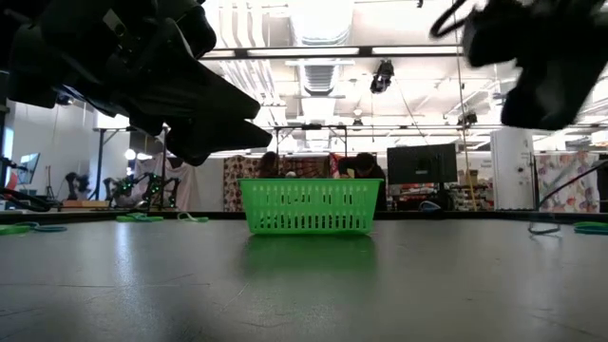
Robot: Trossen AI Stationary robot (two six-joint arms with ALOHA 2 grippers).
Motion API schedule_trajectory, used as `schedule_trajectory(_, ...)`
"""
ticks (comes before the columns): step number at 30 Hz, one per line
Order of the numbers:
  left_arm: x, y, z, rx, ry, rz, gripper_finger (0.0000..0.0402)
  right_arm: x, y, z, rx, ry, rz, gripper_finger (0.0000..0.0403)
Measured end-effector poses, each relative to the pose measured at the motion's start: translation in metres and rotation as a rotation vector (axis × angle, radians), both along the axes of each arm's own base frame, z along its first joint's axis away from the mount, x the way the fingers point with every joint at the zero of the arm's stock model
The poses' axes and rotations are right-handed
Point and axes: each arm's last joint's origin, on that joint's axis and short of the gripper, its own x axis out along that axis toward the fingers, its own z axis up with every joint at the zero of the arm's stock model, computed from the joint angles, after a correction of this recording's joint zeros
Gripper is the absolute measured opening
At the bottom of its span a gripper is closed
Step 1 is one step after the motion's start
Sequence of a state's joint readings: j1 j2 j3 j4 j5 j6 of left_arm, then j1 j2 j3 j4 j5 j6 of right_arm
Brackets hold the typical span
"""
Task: Sort rubber bands into baskets
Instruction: Put the blue rubber band into the yellow basket
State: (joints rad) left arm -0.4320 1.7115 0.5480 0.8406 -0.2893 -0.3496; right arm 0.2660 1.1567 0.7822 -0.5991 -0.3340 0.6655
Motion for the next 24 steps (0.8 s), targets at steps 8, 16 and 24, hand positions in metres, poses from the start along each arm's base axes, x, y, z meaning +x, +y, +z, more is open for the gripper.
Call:
schedule_trajectory(8, 0.000, 0.000, 0.000, 0.000, 0.000, 0.000, 0.0209, -0.025, 0.075, 0.001, 0.190, 0.132, 0.066, 0.0009)
schedule_trajectory(16, 0.000, 0.000, 0.000, -0.002, -0.004, 0.002, 0.0209, -0.061, 0.112, 0.007, 0.325, 0.455, -0.083, 0.0009)
schedule_trajectory(24, 0.001, 0.001, 0.004, 0.015, -0.043, 0.012, 0.0209, -0.077, 0.121, 0.049, 0.276, 0.593, -0.164, 0.0009)
